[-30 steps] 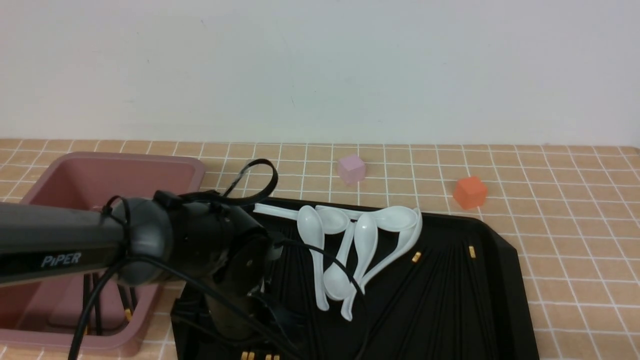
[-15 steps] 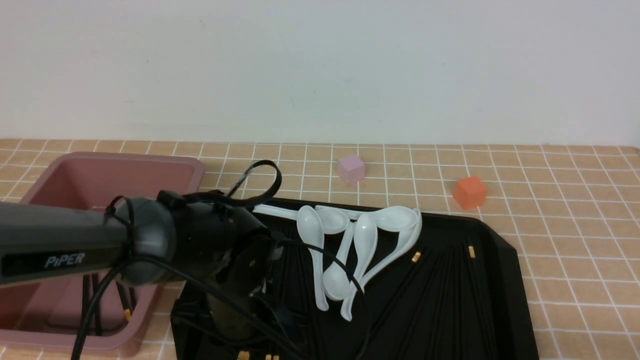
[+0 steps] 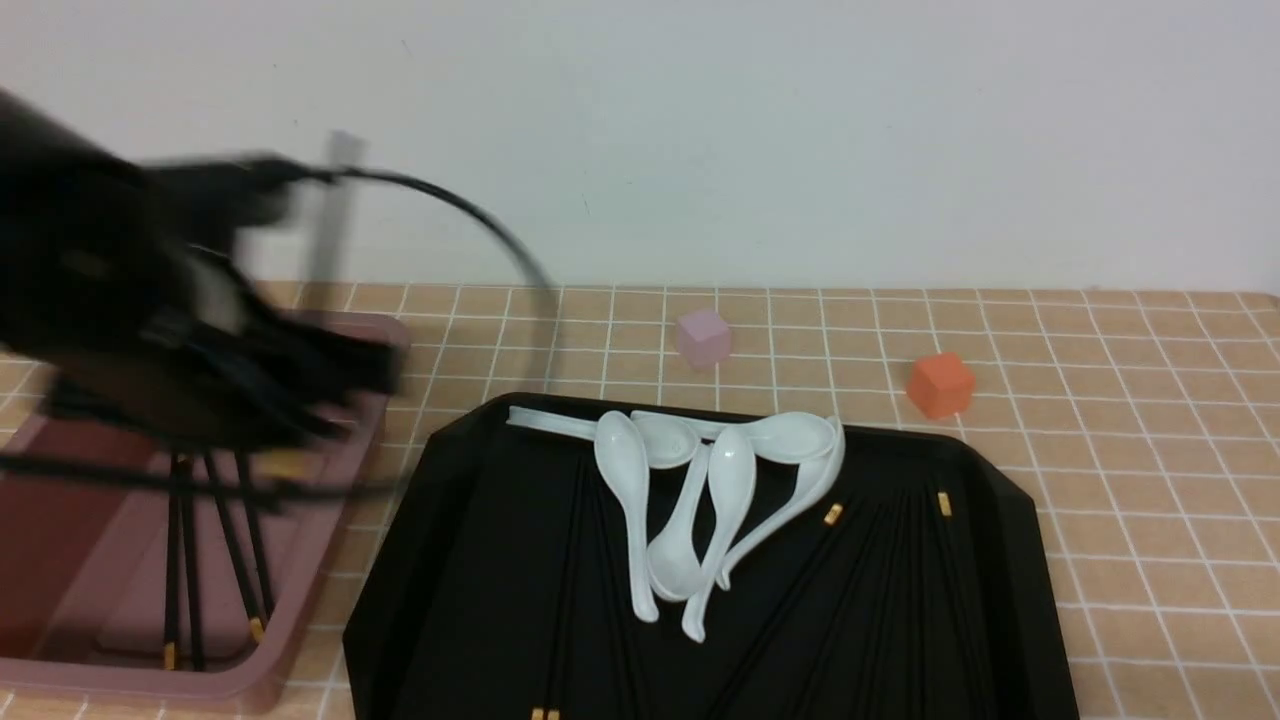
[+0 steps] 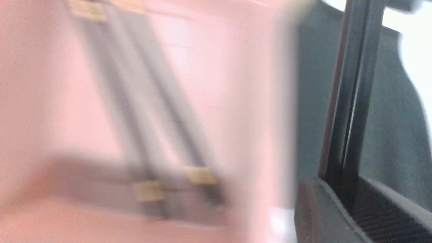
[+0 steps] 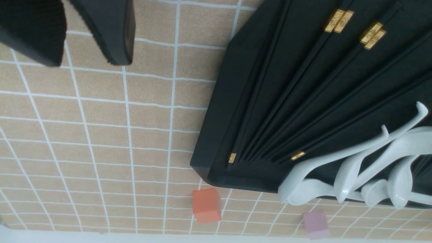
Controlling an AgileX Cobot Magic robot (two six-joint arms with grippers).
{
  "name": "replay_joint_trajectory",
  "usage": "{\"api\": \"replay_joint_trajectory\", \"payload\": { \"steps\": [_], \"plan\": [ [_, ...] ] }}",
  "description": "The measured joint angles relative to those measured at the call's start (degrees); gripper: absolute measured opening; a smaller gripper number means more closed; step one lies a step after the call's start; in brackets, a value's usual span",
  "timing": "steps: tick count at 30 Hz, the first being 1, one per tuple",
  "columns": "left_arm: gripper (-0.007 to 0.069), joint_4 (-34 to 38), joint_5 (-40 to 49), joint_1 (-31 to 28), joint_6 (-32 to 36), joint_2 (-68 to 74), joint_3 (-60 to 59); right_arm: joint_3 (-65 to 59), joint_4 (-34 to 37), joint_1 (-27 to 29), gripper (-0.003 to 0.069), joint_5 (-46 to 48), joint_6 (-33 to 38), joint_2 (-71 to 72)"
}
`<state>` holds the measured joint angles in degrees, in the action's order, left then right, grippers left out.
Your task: On brown tablecloth take chopsticks from black tray and put them in box.
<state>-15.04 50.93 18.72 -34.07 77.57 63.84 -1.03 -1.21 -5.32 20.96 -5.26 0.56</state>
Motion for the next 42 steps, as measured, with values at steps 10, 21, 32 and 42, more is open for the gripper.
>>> {"api": "replay_joint_trajectory", "payload": {
  "steps": [10,21,32,42],
  "plan": [
    [0.0121,12.39,-5.13,-20.61,8.56,9.64,-2.01,0.0,0.0,0.0,0.024,0.0,0.05,0.0],
    [0.02,13.98,-12.49,-21.1,10.13,16.98,-2.18,0.0,0.01,0.0,0.024,0.0,0.05,0.0],
    [0.0137,14.09,-1.95,-21.1,12.86,9.87,-1.74,0.0,0.01,0.0,0.024,0.0,0.05,0.0],
    [-0.0013,21.0,2.23,-21.1,18.09,-22.3,-14.78,0.0,-0.04,0.0,0.024,0.0,0.05,0.0]
  ]
}}
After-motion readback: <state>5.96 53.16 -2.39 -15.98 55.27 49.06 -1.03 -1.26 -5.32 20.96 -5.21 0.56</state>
